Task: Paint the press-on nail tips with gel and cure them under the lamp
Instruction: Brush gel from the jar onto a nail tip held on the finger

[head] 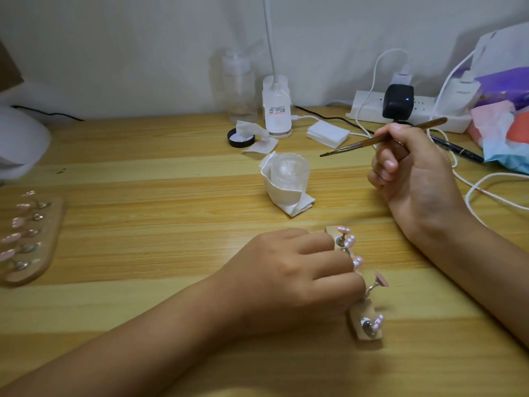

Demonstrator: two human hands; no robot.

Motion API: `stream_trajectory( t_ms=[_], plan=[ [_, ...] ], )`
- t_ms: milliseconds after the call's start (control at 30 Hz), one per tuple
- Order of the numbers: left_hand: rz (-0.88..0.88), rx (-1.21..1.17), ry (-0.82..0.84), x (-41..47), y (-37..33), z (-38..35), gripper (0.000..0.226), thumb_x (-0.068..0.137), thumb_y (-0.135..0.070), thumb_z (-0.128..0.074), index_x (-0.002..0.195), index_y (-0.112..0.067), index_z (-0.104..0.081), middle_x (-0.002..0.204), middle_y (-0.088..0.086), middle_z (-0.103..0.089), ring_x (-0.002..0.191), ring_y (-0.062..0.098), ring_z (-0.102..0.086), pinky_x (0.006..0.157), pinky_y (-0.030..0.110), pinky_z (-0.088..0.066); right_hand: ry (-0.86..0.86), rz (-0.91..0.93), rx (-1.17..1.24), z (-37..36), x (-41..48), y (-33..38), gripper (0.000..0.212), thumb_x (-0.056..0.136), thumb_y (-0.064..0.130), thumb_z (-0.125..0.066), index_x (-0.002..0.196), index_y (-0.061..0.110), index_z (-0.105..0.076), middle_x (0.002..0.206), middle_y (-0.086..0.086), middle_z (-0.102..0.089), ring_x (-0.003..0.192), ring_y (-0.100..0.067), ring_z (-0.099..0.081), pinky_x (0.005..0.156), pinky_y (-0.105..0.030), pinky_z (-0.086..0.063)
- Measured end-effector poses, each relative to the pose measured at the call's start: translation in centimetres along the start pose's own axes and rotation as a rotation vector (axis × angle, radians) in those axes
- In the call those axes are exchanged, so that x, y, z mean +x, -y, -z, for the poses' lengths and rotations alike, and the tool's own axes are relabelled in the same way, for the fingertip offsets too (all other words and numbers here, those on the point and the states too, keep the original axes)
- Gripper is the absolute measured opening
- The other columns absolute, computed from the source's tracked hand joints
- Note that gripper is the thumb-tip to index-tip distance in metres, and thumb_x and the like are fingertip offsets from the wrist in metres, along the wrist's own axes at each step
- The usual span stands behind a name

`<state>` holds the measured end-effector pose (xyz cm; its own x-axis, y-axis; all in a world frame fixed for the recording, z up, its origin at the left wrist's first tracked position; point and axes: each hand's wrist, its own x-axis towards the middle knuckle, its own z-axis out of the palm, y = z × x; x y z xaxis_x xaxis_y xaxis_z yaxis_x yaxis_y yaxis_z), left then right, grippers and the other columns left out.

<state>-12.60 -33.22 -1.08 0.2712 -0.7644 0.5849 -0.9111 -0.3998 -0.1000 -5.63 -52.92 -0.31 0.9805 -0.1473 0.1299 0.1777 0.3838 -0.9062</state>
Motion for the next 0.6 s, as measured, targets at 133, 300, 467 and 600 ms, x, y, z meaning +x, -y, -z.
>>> stream_trajectory(
  t_ms=[133, 300, 467, 600],
  plan=[
    [-0.071, 0.042, 0.031, -0.1, 0.1, 0.4, 0.017, 0.093, -0.015, -0.062, 0.084, -0.018, -0.076, 0.068, -0.003, -0.057, 0.062, 0.017, -0.045, 0.056, 0.026, -0.035, -0.009, -0.002, 0.002, 0.0, 0.0, 0.0, 0.024, 0.098, 0.019, -0.048, 0.078, 0.017, -0.061, 0.05, 0.005, -0.037, 0.048, -0.009, -0.031, 0.049, -0.022, -0.029],
    [-0.141, 0.047, 0.049, -0.4, 0.8, 1.0, 0.025, 0.098, -0.01, -0.052, 0.098, -0.016, -0.077, 0.067, -0.002, -0.054, 0.064, 0.016, -0.04, 0.055, 0.027, -0.033, -0.019, -0.001, 0.004, 0.0, 0.0, 0.0, 0.023, 0.098, 0.018, -0.049, 0.079, 0.017, -0.06, 0.05, 0.005, -0.037, 0.048, -0.009, -0.031, 0.049, -0.022, -0.029],
    [-0.167, -0.049, 0.078, -0.8, 0.6, 0.9, 0.01, 0.09, -0.021, -0.069, 0.09, -0.016, -0.077, 0.07, -0.003, -0.03, 0.068, 0.015, -0.023, 0.057, 0.026, -0.024, -0.026, -0.001, 0.004, 0.0, 0.0, 0.0, 0.021, 0.098, 0.019, -0.05, 0.081, 0.017, -0.061, 0.053, 0.005, -0.042, 0.052, -0.009, -0.035, 0.052, -0.022, -0.03],
    [-0.116, -0.109, 0.099, -1.0, -0.1, 0.4, 0.016, 0.092, -0.03, -0.066, 0.097, -0.02, -0.077, 0.059, -0.004, -0.041, 0.059, 0.014, -0.029, 0.053, 0.025, -0.026, -0.018, 0.0, 0.006, -0.1, 0.0, 0.0, 0.021, 0.098, 0.018, -0.049, 0.082, 0.017, -0.062, 0.056, 0.005, -0.045, 0.055, -0.009, -0.038, 0.054, -0.022, -0.033]
  ],
)
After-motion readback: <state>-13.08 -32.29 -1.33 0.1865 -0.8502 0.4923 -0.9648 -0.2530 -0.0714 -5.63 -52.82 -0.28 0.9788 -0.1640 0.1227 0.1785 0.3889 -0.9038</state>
